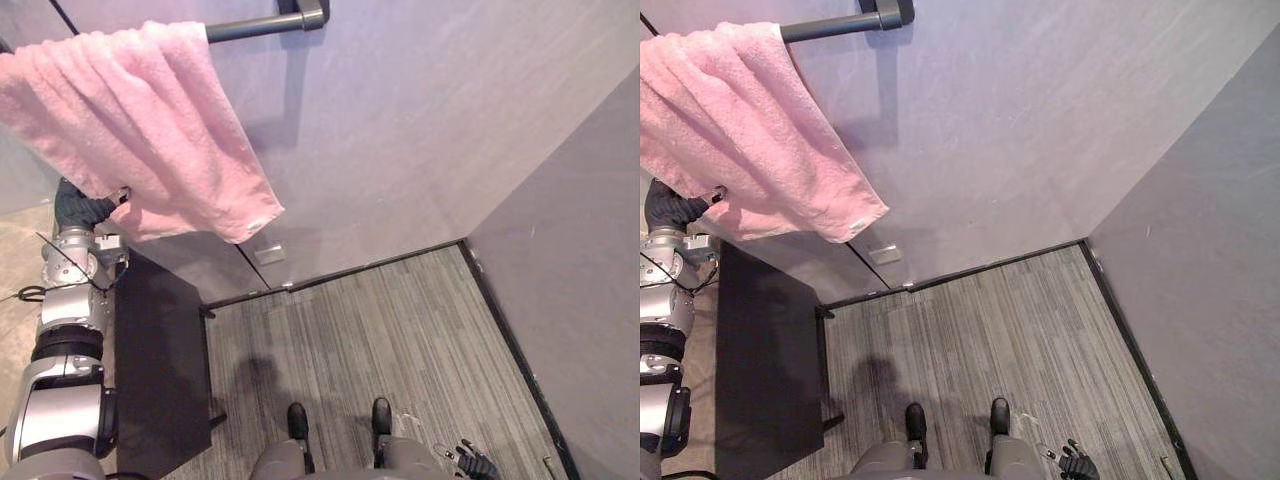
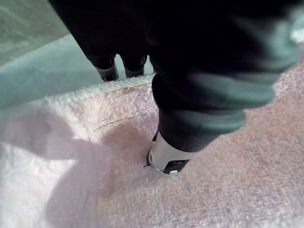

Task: Organize washtable

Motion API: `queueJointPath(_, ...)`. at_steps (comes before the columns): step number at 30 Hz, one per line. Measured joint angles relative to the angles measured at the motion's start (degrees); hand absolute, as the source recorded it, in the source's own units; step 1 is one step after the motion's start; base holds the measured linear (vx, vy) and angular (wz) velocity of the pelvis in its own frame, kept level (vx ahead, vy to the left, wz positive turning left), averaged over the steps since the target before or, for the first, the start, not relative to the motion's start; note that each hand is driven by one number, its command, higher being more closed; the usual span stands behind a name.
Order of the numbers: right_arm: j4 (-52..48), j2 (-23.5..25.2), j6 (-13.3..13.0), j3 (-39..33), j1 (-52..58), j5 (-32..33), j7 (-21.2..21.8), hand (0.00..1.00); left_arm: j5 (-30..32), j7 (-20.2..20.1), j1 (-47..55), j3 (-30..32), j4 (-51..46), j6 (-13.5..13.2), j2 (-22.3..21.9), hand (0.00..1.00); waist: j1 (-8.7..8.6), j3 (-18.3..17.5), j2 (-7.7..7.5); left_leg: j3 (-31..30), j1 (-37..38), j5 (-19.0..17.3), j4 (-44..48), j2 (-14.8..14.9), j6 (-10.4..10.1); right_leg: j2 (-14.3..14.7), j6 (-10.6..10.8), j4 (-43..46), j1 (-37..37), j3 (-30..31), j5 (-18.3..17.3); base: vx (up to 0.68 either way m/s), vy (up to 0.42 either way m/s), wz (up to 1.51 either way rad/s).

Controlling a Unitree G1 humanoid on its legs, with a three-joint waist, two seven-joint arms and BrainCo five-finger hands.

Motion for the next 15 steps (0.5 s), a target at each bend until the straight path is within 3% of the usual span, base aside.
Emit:
queueJointPath(7, -2.79, 0.01, 0.26, 0.87, 0.36, -0.5, -0.23, 0.0, 0.17, -0.3, -0.3, -1.31, 1.53, 0.45, -0.22, 1.0, -0.25, 0.0, 0.0, 0.89, 0.11, 0.01, 0.11, -0.03, 0.01, 0.01, -0.11, -0.86, 0.12, 0.81, 0.91, -0.02, -0.006, -0.08)
queueJointPath(10, -19.05, -0.98, 0.64, 4.97, 1.69, -0.47, -0.79, 0.0, 0.26, -0.19, -0.04, -1.16, -0.95, 1.51, -0.72, 1.0, -0.21, -0.01, -0.04, 1.16, 0.22, 0.05, 0.15, 0.03, 0.07, 0.06, 0.12, -0.89, 0.09, 1.55, 1.2, -0.02, -0.011, -0.07)
queueJointPath(11, -28.13, -2.44, 0.58, 6.89, 1.41, -0.38, -1.09, 0.0, 0.74, -0.15, 0.31, -1.15, -3.05, 1.74, -0.86, 1.0, -0.17, 0.0, -0.07, 1.35, 0.24, 0.05, 0.19, 0.03, 0.08, 0.05, 0.12, -0.98, 0.07, 1.75, 1.37, -0.02, -0.003, -0.07)
queueJointPath(15, -46.94, -9.09, -1.17, 10.01, -7.68, 3.06, -0.37, 0.0, 2.33, 0.08, 0.6, -0.96, -5.44, 1.7, -0.88, 1.0, 0.05, 0.19, -0.54, 2.81, 0.64, 0.1, 0.25, 0.15, 0.15, 0.23, 0.1, -1.78, 0.11, 3.45, 2.57, -0.04, -0.003, -0.21)
